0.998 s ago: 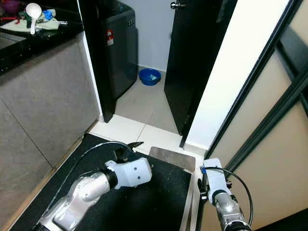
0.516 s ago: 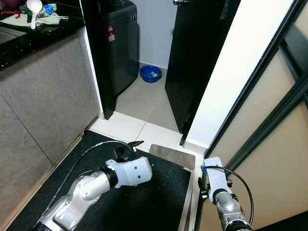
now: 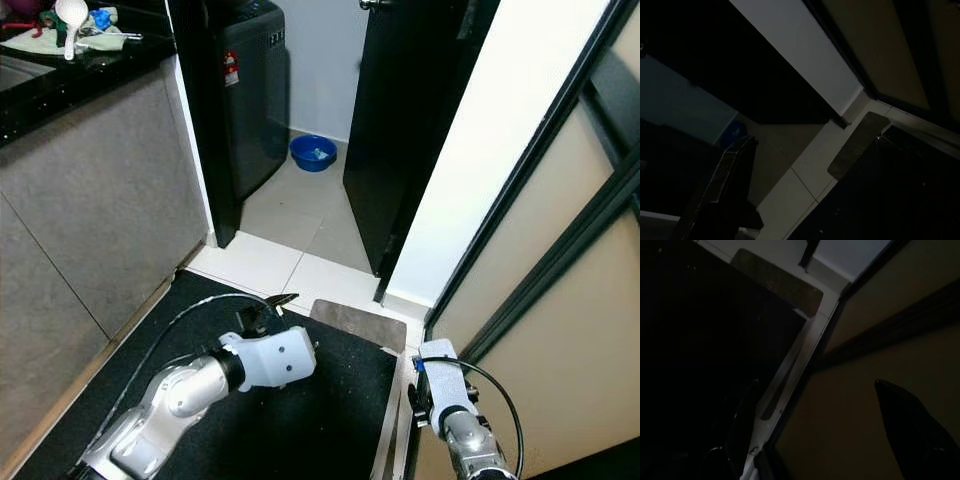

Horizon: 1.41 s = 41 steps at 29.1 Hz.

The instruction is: Kitchen organization

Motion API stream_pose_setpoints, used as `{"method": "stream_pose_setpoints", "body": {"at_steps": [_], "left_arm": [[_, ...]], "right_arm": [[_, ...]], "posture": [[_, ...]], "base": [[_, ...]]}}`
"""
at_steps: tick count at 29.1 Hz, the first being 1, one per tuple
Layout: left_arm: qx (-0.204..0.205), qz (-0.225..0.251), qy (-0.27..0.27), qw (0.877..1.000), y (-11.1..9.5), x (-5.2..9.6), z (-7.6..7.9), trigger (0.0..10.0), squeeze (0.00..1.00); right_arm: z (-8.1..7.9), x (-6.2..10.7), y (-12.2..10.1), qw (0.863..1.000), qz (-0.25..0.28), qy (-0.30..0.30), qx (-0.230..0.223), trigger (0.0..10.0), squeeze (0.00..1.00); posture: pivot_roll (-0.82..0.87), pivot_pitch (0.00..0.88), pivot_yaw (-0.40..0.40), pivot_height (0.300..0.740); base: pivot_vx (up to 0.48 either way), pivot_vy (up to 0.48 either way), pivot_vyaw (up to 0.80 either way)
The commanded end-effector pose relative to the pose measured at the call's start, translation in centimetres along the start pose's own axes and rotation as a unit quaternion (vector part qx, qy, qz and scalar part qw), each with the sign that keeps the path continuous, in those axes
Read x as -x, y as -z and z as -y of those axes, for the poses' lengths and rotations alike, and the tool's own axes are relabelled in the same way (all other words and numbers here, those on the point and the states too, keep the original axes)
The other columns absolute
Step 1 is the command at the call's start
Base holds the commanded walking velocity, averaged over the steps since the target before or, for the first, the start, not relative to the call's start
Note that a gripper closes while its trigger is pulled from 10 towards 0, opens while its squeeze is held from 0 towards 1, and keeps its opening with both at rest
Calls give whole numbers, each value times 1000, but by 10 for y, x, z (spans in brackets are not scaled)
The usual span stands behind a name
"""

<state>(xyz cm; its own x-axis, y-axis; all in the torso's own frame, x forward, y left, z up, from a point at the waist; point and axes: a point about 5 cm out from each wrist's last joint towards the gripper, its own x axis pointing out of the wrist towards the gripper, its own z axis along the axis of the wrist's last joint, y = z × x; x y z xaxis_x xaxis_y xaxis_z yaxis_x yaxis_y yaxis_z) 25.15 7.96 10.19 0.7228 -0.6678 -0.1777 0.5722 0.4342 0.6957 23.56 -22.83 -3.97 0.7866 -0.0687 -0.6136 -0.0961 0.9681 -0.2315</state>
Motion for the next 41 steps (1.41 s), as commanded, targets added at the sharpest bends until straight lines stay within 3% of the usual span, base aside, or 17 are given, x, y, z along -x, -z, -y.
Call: {"method": "stream_pose_setpoints", "body": {"at_steps": [1,41], "left_arm": [[1,4,8,1000,-1,-1,2,10000,0],[4,-4,6,1000,9,-4,-1,10000,0]], "right_arm": [[0,2,8,1000,-14,1,-3,10000,0],[-3,0,5,1000,-22,2,-6,10000,0]], "posture": [[102,0,-121,740],[106,0,-111,740]], "base": [[0,0,0],[0,0,0]]}}
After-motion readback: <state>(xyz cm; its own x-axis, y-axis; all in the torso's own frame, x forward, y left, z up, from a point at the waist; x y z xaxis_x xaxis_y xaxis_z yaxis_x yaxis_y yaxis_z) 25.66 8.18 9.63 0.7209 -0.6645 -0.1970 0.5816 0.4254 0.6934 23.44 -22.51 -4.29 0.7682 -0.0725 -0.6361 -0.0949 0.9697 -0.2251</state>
